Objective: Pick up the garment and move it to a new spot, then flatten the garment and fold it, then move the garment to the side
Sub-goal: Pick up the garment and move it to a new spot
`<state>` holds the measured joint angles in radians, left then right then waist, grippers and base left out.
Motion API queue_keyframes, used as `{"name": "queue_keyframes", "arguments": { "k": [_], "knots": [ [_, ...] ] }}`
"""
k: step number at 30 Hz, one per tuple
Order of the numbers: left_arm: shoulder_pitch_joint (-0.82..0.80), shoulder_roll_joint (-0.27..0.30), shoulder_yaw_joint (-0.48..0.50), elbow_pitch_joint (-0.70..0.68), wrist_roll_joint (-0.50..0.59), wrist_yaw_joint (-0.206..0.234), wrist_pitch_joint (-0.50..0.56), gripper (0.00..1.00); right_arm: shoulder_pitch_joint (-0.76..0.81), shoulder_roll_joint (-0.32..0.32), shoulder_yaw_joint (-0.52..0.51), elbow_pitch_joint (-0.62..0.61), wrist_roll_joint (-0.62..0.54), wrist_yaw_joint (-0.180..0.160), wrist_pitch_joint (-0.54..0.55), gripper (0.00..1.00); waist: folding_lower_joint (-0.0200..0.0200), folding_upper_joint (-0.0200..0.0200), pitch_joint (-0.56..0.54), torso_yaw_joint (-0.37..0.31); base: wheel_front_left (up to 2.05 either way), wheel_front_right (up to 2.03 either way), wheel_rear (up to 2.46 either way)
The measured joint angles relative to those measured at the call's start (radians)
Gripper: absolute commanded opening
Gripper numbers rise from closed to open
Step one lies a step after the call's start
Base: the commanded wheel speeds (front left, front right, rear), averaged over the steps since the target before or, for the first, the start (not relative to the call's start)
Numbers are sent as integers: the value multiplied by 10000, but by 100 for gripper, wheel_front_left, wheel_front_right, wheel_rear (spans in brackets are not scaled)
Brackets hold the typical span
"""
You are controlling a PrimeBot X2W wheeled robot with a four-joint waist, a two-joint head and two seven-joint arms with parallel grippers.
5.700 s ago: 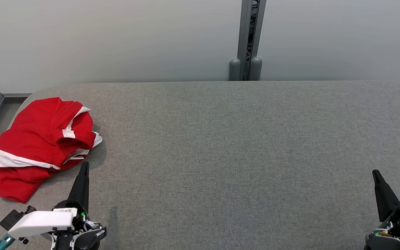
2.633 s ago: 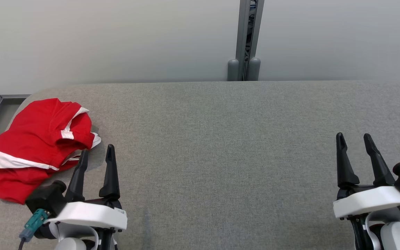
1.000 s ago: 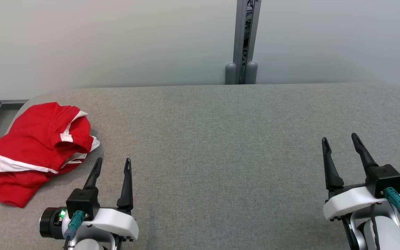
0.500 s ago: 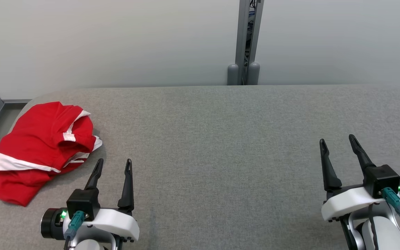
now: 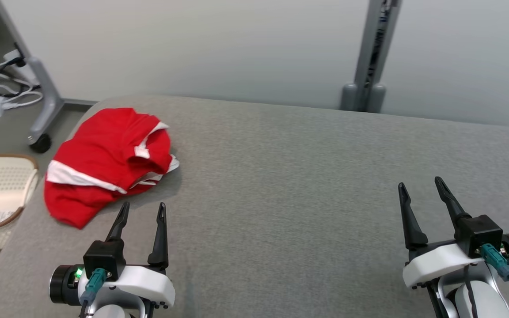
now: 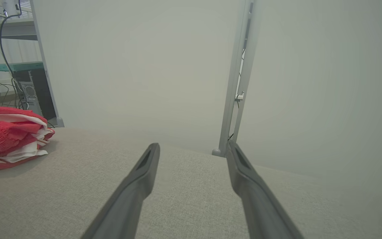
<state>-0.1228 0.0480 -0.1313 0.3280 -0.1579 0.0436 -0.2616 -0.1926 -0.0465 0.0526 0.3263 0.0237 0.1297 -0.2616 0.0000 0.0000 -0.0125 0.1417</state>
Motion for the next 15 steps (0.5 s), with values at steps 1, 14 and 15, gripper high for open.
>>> {"name": "queue_keyframes", "arguments": {
  "k": [1, 14, 15],
  "knots": [
    [11, -4, 21, 12, 31, -17, 0, 100, 22, -4, -13, -33, 35, 0, 0, 100, 0, 0, 12, 141, 0, 0, 0],
    [87, 2, 188, -48, 247, -98, -2, 100, 179, 0, 382, -217, 291, 2, -2, 100, 0, 0, 151, 2048, 0, 0, 0],
    [95, 2, 198, -52, 259, -117, -2, 100, 181, 0, 412, -211, 293, 2, -2, 100, 0, 0, 152, 2175, 0, 0, 0]
  ]
}}
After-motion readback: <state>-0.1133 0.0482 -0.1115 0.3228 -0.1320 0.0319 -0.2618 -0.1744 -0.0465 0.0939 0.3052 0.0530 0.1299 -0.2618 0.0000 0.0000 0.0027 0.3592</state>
